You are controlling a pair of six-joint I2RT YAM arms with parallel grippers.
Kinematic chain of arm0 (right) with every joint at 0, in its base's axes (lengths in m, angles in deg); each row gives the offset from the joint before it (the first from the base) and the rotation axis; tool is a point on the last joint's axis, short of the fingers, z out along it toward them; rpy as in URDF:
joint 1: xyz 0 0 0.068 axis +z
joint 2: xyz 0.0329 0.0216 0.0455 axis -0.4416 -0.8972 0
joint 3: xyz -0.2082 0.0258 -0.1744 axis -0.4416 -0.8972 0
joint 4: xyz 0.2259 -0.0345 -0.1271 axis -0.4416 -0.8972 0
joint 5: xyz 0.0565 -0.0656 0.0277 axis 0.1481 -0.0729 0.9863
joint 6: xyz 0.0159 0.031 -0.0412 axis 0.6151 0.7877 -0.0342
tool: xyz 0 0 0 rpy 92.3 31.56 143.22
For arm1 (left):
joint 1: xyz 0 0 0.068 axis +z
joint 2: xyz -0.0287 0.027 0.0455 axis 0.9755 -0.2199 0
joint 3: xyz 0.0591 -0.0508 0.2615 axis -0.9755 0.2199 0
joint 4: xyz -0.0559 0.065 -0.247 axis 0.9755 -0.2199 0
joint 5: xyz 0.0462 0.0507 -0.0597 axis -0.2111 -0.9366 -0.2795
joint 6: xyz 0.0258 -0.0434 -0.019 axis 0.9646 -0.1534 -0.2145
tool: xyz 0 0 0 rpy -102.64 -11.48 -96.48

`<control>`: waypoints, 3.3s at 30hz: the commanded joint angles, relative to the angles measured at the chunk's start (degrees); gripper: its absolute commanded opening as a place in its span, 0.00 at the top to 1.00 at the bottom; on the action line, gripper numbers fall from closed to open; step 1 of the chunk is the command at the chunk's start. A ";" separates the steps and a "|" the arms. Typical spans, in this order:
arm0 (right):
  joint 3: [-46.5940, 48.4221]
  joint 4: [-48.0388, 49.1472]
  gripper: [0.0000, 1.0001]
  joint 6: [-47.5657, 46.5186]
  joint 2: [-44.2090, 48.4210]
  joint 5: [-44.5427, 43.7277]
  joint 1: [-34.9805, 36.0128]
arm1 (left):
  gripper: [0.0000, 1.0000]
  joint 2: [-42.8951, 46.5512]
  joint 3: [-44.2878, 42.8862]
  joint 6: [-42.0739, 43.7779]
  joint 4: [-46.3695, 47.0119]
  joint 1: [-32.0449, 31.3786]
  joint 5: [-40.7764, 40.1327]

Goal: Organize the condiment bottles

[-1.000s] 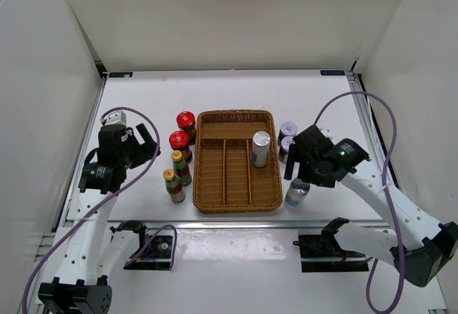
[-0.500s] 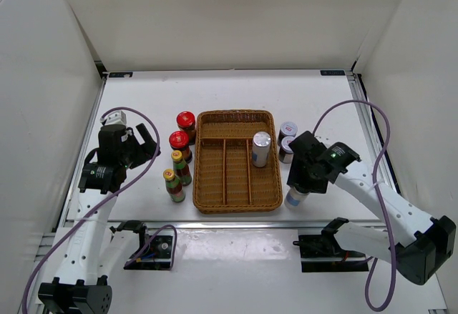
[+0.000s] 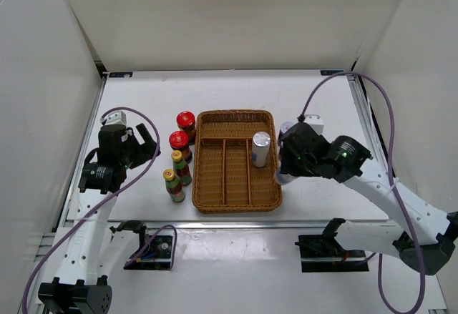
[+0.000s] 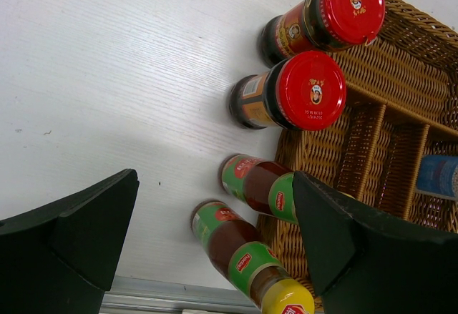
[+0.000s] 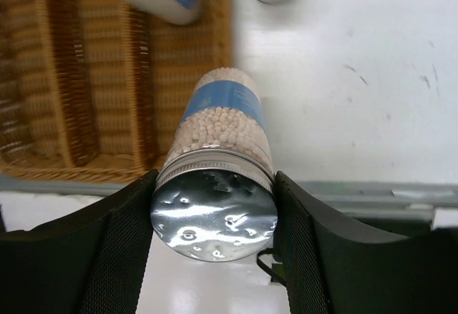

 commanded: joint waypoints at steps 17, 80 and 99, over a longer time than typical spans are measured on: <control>0.82 12.01 0.55 2.78 -17.10 -3.52 8.89 | 0.00 -0.93 0.37 -0.07 -0.06 -0.02 0.53; 24.53 21.69 0.47 -25.17 -51.56 17.67 -34.62 | 0.00 -2.60 0.37 0.46 0.47 -0.02 2.65; 55.73 13.68 1.00 -27.10 -52.34 7.91 -23.74 | 0.00 -2.60 0.37 0.46 0.47 -0.02 2.65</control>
